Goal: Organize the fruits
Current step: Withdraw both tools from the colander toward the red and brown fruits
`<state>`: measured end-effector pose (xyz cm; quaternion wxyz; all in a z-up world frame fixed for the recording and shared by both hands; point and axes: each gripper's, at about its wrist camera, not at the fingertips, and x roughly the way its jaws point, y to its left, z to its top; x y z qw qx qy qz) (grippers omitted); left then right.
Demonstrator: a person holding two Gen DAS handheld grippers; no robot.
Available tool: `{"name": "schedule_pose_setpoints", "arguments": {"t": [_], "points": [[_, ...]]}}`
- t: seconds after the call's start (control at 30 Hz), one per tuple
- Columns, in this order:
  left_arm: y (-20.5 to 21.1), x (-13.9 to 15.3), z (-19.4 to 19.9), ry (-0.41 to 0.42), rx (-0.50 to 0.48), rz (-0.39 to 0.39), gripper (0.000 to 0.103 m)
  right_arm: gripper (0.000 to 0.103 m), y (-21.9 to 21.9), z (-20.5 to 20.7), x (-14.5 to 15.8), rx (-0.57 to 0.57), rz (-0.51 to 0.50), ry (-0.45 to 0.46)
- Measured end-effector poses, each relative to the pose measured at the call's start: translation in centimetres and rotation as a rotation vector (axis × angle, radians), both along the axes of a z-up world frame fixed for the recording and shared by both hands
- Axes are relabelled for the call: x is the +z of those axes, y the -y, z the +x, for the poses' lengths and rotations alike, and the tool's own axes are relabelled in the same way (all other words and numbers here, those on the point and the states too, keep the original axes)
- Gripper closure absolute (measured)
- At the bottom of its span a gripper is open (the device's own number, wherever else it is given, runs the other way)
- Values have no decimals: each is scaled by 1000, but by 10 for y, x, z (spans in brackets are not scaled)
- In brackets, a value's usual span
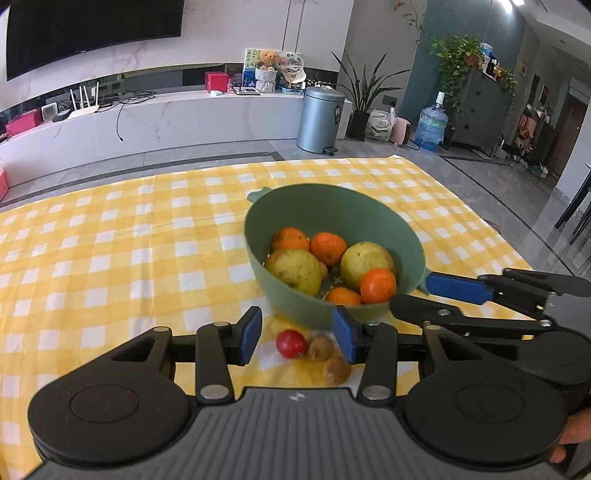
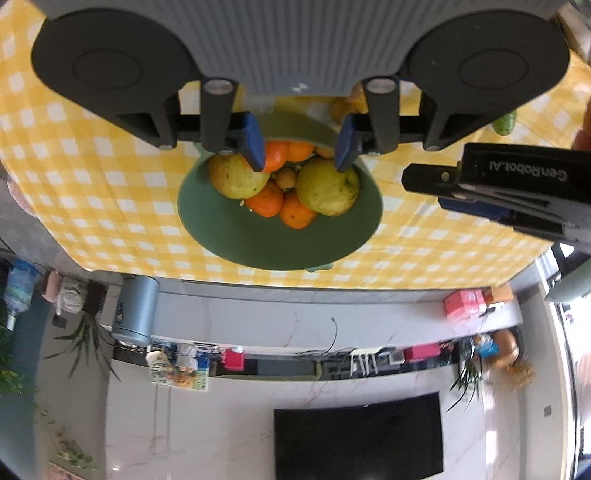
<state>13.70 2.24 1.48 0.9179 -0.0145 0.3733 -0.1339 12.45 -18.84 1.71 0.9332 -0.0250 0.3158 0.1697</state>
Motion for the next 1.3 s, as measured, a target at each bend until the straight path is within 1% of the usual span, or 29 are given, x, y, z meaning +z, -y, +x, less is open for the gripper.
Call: {"name": "schedule_pose_setpoints", "arguments": {"t": [0.17, 0.33, 0.43, 0.53, 0.6, 0.67, 0.73, 0.8, 0.9, 1.0, 1.1, 1.3], "points": [[-1, -13, -13, 11, 10, 24, 51, 64, 0, -23, -6, -34, 33, -10], [-5, -27, -20, 18, 26, 47, 51, 64, -1, -38, -19, -42, 21, -19], [-7, -33, -24, 27, 32, 48, 51, 64, -1, -40, -29, -59, 7, -44], [-8, -42, -29, 42, 24, 51, 51, 63, 2, -39, -35, -79, 26, -69], [-10, -48, -29, 19, 18, 47, 51, 63, 2, -37, -39, -94, 22, -87], [-11, -53, -27, -3, 10, 39, 54, 63, 2, -34, -42, -93, 19, -102], [-11, -59, -24, -32, 6, 31, 60, 63, 0, -32, -46, -82, 17, -121], [-11, -63, -22, -46, 0, 17, 63, 63, -3, -29, -51, -72, 11, -147], [-12, -65, -21, -55, 7, 11, 63, 63, -6, -25, -55, -56, 18, -167], [-15, -66, -17, -67, 16, -3, 65, 63, -9, -22, -57, -30, 50, -163], [-16, -68, -13, -74, 21, -6, 65, 64, -14, -18, -60, -11, 66, -163], [-19, -70, -8, -78, 41, -12, 65, 64, -18, -4, -66, -14, 109, -186]]}}
